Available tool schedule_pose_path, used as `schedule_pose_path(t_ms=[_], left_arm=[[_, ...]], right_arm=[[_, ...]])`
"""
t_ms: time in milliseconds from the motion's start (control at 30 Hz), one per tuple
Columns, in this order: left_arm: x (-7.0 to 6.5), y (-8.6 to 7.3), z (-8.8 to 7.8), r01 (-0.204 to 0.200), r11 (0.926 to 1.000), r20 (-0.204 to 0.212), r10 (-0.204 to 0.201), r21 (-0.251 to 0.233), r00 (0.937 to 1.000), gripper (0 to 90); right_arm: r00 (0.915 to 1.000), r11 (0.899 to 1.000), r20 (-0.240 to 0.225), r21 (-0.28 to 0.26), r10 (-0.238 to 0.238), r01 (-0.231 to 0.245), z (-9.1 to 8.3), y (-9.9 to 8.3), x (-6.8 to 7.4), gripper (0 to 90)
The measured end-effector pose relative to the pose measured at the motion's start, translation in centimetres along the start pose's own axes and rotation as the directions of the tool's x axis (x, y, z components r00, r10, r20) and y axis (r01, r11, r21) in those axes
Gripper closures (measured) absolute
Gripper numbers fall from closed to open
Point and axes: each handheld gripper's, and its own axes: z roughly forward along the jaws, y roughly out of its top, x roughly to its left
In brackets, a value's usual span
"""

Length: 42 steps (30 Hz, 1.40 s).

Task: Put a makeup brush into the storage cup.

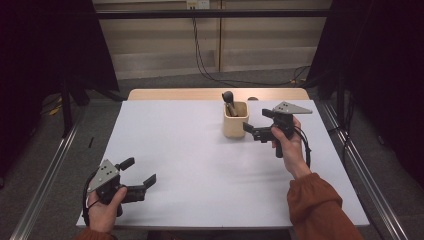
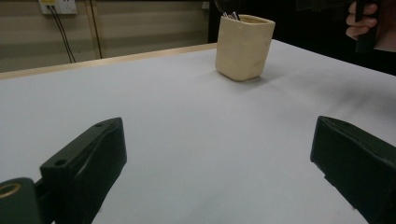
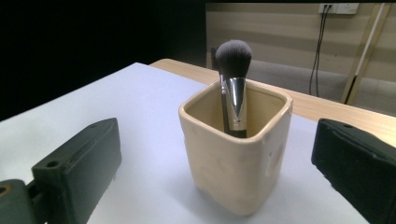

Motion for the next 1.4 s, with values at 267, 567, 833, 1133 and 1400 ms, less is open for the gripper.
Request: schedule_pose_path(t_ms=[267,567,833,1133,1400], left_arm=[[0.0,0.0,-0.1,-0.001,1.0000,0.000,0.001,-0.005,1.0000,3.6],[0.0,0.0,-0.3,0.000,1.0000,0.000,0.000,-0.009,1.0000,3.6],[-0.1,0.1,-0.4,0.004,0.9997,-0.003,-0.004,-0.022,1.0000,3.6],[-0.2,0.1,-0.4,0.006,0.9992,-0.004,-0.006,-0.040,1.0000,3.9],[-0.2,0.1,-0.4,0.004,0.9993,-0.010,-0.004,-0.037,0.9999,3.9]], right_arm=[[0.9997,1.000,0.003,-0.006,-0.024,0.024,-1.3,-0.5,1.0,1.1],[0.9992,0.999,0.007,0.003,-0.040,0.040,-2.9,-1.2,1.6,1.3],[0.9990,0.999,0.022,0.008,-0.038,0.038,-4.6,-2.3,1.7,1.3],[0.9990,1.000,0.037,0.010,-0.024,0.023,-6.4,-3.8,1.8,1.4],[0.9983,1.000,0.057,0.020,-0.015,0.014,-8.0,-5.1,1.8,1.6]])
